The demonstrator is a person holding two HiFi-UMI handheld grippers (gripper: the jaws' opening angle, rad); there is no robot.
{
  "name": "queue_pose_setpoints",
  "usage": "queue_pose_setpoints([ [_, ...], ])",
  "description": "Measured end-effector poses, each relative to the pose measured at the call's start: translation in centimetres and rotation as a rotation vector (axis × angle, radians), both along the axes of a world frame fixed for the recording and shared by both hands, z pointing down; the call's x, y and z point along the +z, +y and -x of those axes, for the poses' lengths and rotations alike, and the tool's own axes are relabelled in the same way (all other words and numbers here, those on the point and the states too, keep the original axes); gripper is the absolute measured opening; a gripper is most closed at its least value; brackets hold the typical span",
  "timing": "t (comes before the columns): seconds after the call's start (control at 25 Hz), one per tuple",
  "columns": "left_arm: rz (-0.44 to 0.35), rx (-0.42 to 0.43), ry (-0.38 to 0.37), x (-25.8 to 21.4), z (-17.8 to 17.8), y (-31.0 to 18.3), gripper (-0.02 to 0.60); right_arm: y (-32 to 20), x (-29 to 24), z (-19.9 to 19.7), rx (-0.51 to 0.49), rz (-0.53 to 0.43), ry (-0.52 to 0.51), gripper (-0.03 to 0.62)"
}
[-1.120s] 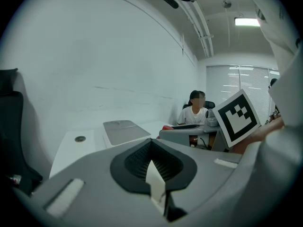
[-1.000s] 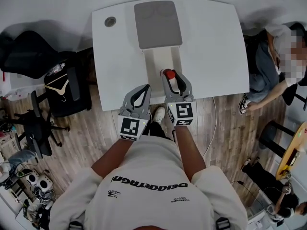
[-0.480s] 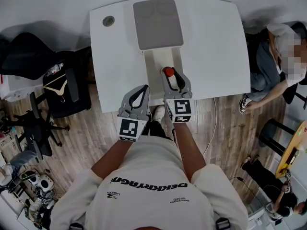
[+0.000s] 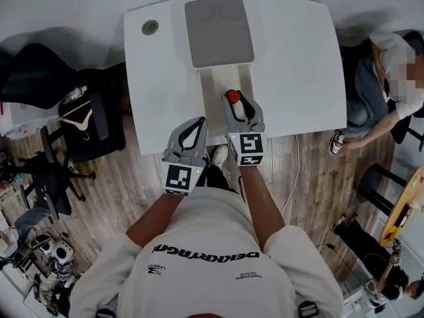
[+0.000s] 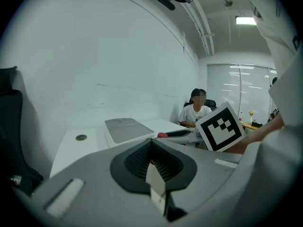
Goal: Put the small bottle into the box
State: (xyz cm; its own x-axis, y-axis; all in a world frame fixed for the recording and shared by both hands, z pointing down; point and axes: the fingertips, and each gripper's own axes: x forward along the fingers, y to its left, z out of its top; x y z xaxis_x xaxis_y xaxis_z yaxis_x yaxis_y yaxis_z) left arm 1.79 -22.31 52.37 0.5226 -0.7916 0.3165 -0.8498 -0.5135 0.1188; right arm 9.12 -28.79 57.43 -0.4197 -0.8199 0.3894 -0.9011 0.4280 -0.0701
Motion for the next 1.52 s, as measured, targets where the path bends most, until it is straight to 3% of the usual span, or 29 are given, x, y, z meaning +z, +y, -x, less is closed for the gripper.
queue_pose_setpoints([
  [1.52, 0.011, -0.012, 0.0, 0.3, 0.2, 0.0, 0.006, -2.1, 2.9, 0.9, -0.011, 0.048, 0.072, 0.141],
])
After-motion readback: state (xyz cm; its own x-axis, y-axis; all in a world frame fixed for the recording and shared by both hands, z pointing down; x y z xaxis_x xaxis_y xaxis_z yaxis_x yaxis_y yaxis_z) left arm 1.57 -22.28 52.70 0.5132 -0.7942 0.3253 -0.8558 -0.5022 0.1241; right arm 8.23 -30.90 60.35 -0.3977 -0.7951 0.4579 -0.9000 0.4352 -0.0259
